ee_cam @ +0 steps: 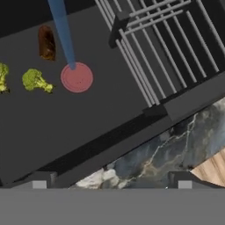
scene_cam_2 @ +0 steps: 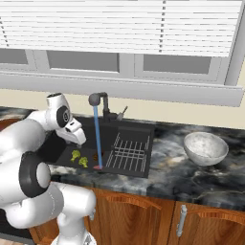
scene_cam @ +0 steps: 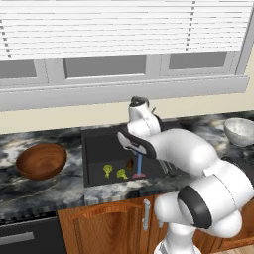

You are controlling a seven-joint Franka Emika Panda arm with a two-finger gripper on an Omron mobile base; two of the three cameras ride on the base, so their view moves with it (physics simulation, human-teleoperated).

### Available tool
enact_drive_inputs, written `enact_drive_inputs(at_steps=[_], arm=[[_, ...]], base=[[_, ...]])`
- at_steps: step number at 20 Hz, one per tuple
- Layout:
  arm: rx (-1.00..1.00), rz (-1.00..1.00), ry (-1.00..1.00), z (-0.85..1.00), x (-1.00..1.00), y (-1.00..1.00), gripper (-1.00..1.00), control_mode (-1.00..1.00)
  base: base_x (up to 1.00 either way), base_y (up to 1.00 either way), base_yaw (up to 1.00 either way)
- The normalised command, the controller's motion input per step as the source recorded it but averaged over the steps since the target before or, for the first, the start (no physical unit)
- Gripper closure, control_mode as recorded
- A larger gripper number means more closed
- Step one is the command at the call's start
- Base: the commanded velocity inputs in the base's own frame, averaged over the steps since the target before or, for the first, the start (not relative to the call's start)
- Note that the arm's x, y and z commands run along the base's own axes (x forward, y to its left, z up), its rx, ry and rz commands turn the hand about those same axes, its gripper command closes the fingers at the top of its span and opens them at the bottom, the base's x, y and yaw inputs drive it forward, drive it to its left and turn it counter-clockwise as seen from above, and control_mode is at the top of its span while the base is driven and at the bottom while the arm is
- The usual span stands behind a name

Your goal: Pick the broccolis from the sink and place them in one bowl. Place the sweet potato in the other bowl. Then turn off the sink faucet.

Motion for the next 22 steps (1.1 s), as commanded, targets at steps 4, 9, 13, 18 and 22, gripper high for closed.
enact_drive_inputs(at_steps=[4,9,13,18,22], arm=[[0.03,0.0,0.0,-0.5,0.26,-0.02,-1.0,-1.0],[0.01,0.0,0.0,-0.46,0.23,-0.02,-1.0,-1.0],[0.0,0.04,0.0,-0.45,0.15,-0.05,-1.0,-1.0],[0.0,0.09,-0.05,-0.34,0.06,-0.1,-1.0,-1.0],[0.02,0.11,-0.18,-0.25,0.0,-0.14,-1.0,-1.0]], base=[[0.0,0.0,0.0],[0.0,0.0,0.0],[0.0,0.0,0.0],[0.0,0.0,0.0],[0.0,0.0,0.0]])
